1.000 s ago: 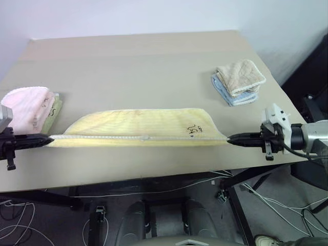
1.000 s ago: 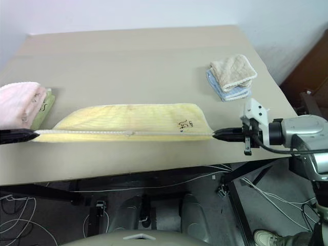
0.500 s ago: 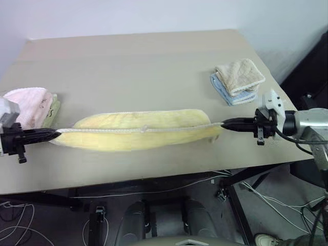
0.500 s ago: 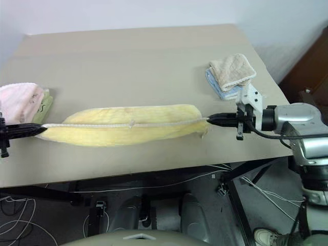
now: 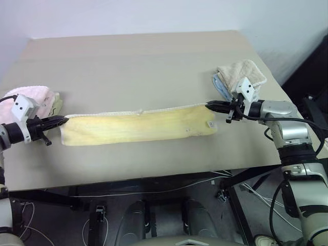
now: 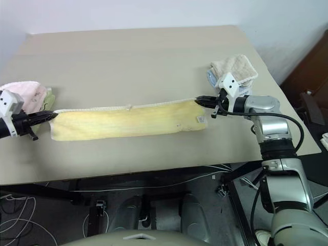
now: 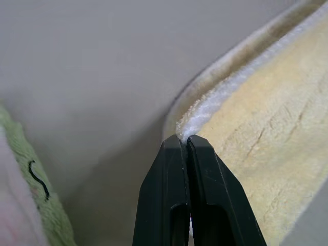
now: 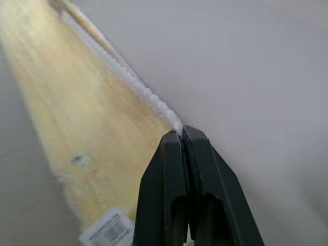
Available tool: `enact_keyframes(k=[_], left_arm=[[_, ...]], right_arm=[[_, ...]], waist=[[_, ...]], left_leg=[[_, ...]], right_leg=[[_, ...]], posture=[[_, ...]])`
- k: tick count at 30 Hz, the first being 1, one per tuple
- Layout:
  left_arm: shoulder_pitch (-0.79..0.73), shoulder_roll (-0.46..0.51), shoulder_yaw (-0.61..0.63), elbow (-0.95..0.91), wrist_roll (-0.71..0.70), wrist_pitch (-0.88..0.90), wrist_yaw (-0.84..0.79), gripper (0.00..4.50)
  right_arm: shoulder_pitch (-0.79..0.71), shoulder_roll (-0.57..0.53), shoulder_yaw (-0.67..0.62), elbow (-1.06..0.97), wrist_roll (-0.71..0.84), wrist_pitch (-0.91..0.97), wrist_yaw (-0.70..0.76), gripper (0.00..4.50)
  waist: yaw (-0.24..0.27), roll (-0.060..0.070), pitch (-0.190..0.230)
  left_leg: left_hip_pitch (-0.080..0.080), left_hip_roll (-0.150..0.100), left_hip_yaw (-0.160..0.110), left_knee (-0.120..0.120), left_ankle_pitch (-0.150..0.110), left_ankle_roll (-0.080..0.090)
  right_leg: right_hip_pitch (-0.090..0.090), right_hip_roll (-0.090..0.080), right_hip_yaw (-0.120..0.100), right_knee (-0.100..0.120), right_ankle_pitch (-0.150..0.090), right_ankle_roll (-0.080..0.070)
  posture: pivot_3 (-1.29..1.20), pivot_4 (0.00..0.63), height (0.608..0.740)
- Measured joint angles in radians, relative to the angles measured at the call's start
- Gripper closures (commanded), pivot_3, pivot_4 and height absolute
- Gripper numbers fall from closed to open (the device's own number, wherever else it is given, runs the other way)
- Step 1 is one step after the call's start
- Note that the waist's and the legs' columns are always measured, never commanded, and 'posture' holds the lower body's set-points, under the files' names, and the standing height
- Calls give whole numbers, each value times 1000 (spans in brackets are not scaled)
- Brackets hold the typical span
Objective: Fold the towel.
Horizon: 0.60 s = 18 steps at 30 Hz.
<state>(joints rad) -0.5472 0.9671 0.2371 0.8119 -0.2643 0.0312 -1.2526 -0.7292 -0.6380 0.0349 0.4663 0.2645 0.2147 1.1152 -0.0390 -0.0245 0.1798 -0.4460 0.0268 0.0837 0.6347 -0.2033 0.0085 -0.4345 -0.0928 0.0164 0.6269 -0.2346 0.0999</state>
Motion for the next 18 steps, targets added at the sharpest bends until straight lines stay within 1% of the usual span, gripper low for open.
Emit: enact_keyframes(k=[6, 15, 18], left_arm=[[-52, -51, -33, 97, 45, -107, 36, 4500], [-94, -52, -35, 193, 70, -150, 66, 4500], [-106, -52, -35, 231, 79, -151, 91, 3748]], right_arm=[[-28, 36, -1, 55, -18, -36, -7, 4486], [-35, 54, 0, 89, -26, -38, 2, 4486], [-44, 74, -1, 102, -26, -44, -1, 3854]], waist=[[-2, 0, 0], [-4, 0, 0], [-4, 0, 0]], left_leg=[[1, 3, 1, 7, 0, 0], [2, 6, 0, 12, 0, 0], [2, 6, 0, 12, 0, 0]], right_leg=[[1, 4, 0, 4, 1, 2], [3, 5, 0, 6, 2, 3], [2, 5, 0, 6, 2, 3]], posture=[[0, 150, 740], [0, 150, 740], [0, 150, 740]])
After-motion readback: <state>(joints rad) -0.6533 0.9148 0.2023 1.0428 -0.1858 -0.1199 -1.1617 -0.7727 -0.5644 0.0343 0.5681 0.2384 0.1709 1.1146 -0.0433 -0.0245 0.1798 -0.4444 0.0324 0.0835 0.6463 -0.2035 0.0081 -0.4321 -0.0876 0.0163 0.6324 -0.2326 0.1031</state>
